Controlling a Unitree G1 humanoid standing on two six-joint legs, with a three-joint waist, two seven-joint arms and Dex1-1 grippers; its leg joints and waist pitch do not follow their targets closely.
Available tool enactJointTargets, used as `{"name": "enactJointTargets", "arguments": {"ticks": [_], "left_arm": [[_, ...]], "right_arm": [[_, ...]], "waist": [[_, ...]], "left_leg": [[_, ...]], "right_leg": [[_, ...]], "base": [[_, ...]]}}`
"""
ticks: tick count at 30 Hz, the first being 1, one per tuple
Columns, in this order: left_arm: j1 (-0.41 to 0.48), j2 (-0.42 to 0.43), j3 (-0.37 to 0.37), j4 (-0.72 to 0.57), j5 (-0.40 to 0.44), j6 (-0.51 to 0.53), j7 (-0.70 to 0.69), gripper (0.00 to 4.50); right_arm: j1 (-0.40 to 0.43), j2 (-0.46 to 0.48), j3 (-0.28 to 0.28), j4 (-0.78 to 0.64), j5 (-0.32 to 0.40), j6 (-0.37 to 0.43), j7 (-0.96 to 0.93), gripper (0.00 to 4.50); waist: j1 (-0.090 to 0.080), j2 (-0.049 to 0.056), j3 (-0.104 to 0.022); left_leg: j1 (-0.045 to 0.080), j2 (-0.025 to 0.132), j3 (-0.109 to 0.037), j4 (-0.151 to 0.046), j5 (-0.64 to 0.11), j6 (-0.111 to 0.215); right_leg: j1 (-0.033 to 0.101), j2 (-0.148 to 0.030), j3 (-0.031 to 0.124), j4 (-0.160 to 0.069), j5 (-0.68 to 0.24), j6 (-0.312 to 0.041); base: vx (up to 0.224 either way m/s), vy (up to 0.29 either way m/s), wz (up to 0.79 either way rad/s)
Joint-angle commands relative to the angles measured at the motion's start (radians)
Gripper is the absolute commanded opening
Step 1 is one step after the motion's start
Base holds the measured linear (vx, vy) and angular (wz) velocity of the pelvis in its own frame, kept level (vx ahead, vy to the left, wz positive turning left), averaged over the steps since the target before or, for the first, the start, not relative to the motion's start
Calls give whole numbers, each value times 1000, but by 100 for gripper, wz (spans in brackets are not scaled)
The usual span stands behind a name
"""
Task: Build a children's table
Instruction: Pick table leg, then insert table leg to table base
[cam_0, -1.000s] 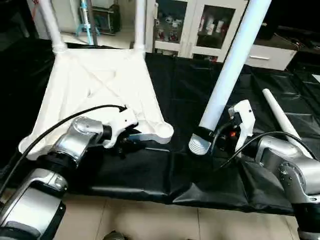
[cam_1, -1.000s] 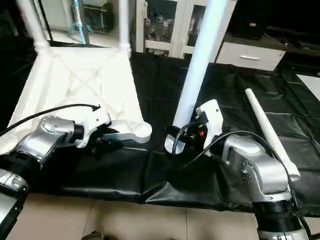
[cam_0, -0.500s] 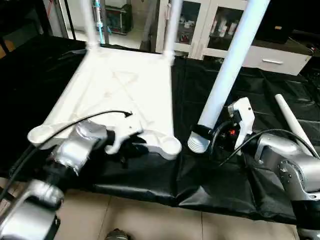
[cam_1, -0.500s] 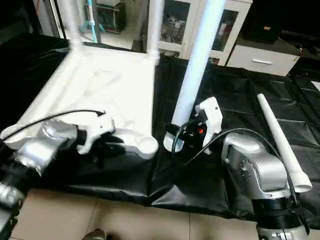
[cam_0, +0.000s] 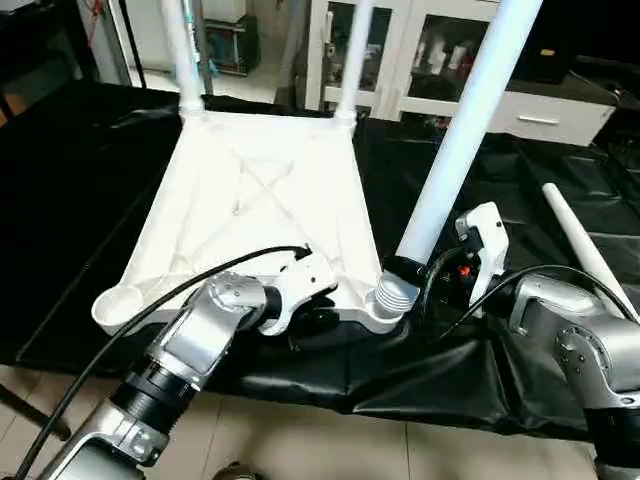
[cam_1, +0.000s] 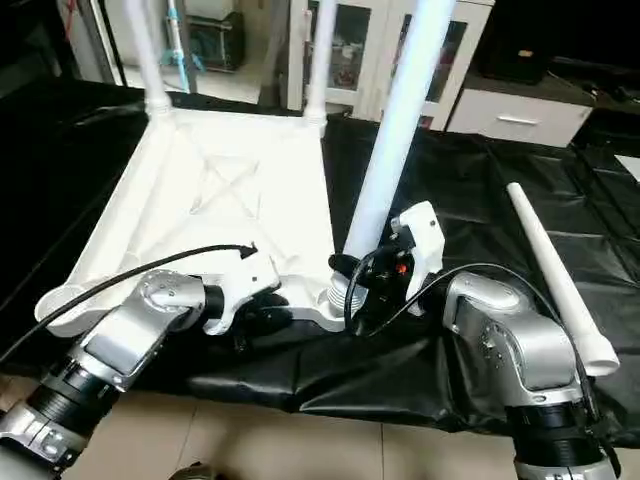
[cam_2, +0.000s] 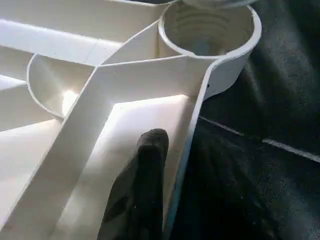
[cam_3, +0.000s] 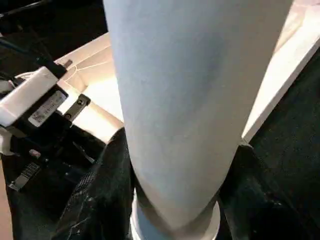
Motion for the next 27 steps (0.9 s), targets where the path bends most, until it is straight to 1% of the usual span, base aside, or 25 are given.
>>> {"name": "enactJointTargets", "arguments": {"ticks": [1,2,3,4,5,6,7,8,9,10,11,12,14,15,16,19,20,21,23,24,26,27], "left_arm": [[2,10,-30,-26,-3,-17,-35,120],[2,10,-30,-26,-4,-17,-36,134],[-13,15,-16,-39,-32,-9,-71,133],[-14,15,-15,-40,-35,-7,-74,138],[-20,16,-8,-45,-46,4,-86,154],[-29,19,-2,-48,-56,-8,-106,154],[-33,20,1,-48,-62,-17,-116,180],[-39,18,9,-41,-68,-47,-120,180],[-39,18,9,-41,-68,-47,-120,186],[-49,24,12,-31,-83,-93,-155,196],[-65,32,20,-5,-106,-159,-204,196],[-73,36,24,12,-116,-176,-229,196],[-89,40,34,52,-131,-206,-265,196],[-104,44,39,86,-140,-230,-295,196],[-114,47,43,108,-145,-247,-315,196],[-136,56,44,156,-148,-271,-350,196],[-144,70,29,184,-138,-291,-380,196],[-147,85,13,203,-131,-305,-412,196],[-149,91,7,215,-132,-312,-427,196],[-147,95,1,241,-122,-340,-426,196],[-146,91,4,253,-114,-353,-410,196],[-144,86,6,262,-106,-361,-393,196]], "right_arm": [[11,-7,-34,-28,20,5,-7,190],[11,-7,-34,-29,21,5,-7,190],[15,-11,-44,-37,25,9,-10,190],[15,-11,-45,-38,25,9,-10,190],[16,-13,-48,-41,27,11,-10,190],[20,-14,-50,-46,28,13,-10,190],[22,-14,-51,-48,28,13,-10,190],[26,-15,-51,-52,29,13,-10,190],[26,-15,-51,-52,29,13,-10,190],[30,-17,-51,-56,31,14,-9,190],[35,-20,-50,-61,33,15,-5,190],[37,-22,-49,-63,33,15,-3,190],[39,-24,-48,-65,34,16,2,190],[41,-28,-47,-69,35,17,7,190],[42,-31,-46,-71,36,18,9,190],[47,-35,-47,-78,40,20,12,190],[51,-38,-48,-82,41,21,14,190],[55,-40,-49,-86,42,21,15,190],[58,-42,-50,-89,43,22,14,190],[66,-45,-52,-99,46,25,14,190],[69,-46,-53,-102,47,27,15,190],[72,-47,-53,-104,48,28,15,190]], "waist": [[-10,11,-64],[-10,10,-64],[-12,17,-64],[-12,16,-65],[-12,16,-66],[-13,25,-67],[-15,22,-68],[-15,22,-69],[-14,23,-70],[-14,23,-71],[-13,25,-70],[-13,23,-71],[-15,25,-71],[-16,30,-71],[-17,27,-69],[-22,29,-71],[-23,40,-71],[-27,35,-72],[-28,36,-72],[-29,39,-72],[-30,39,-72],[-29,37,-72]], "left_leg": [[16,43,-29,-87,-264,-42],[16,42,-28,-86,-262,-39],[16,42,-28,-86,-263,-39],[16,41,-28,-86,-261,-38],[14,41,-28,-86,-248,-36],[14,41,-28,-85,-243,-37],[15,41,-27,-85,-240,-34],[14,41,-28,-84,-232,-33],[14,42,-26,-83,-214,-29],[13,42,-26,-83,-205,-27],[14,40,-25,-82,-196,-21],[12,40,-24,-82,-188,-19],[12,38,-22,-81,-181,-17],[13,38,-22,-81,-183,-16],[12,35,-21,-81,-185,-13],[13,38,-22,-82,-185,-13],[13,38,-23,-82,-187,-14],[13,38,-22,-81,-187,-13],[12,39,-22,-82,-180,-10],[12,38,-22,-81,-182,-8],[13,39,-22,-81,-188,-8],[13,41,-22,-81,-192,-8]], "right_leg": [[39,-56,48,-89,-278,-145],[39,-56,48,-89,-278,-147],[39,-56,48,-90,-274,-151],[40,-57,48,-90,-274,-152],[41,-56,47,-86,-259,-157],[41,-56,47,-83,-242,-164],[41,-56,47,-84,-228,-170],[42,-55,47,-81,-214,-175],[43,-55,46,-79,-188,-183],[44,-55,46,-77,-170,-189],[43,-54,46,-79,-157,-194],[47,-55,46,-75,-140,-200],[48,-54,46,-73,-125,-202],[49,-55,46,-74,-131,-200],[48,-54,46,-79,-146,-196],[49,-57,47,-77,-167,-194],[49,-58,47,-77,-169,-197],[49,-56,47,-78,-167,-199],[50,-57,47,-75,-155,-205],[50,-57,47,-77,-156,-208],[50,-57,47,-76,-161,-210],[50,-58,47,-77,-166,-215]], "base": [[0,0,0],[0,0,0],[0,0,0],[0,0,0],[0,0,0],[0,0,0],[0,0,0],[0,0,0],[0,0,0],[0,0,0],[0,0,0],[0,0,0],[0,0,0],[0,0,0],[0,0,0],[0,0,0],[0,0,0],[0,0,0],[0,0,0],[0,0,0],[0,0,0],[0,0,0]]}}
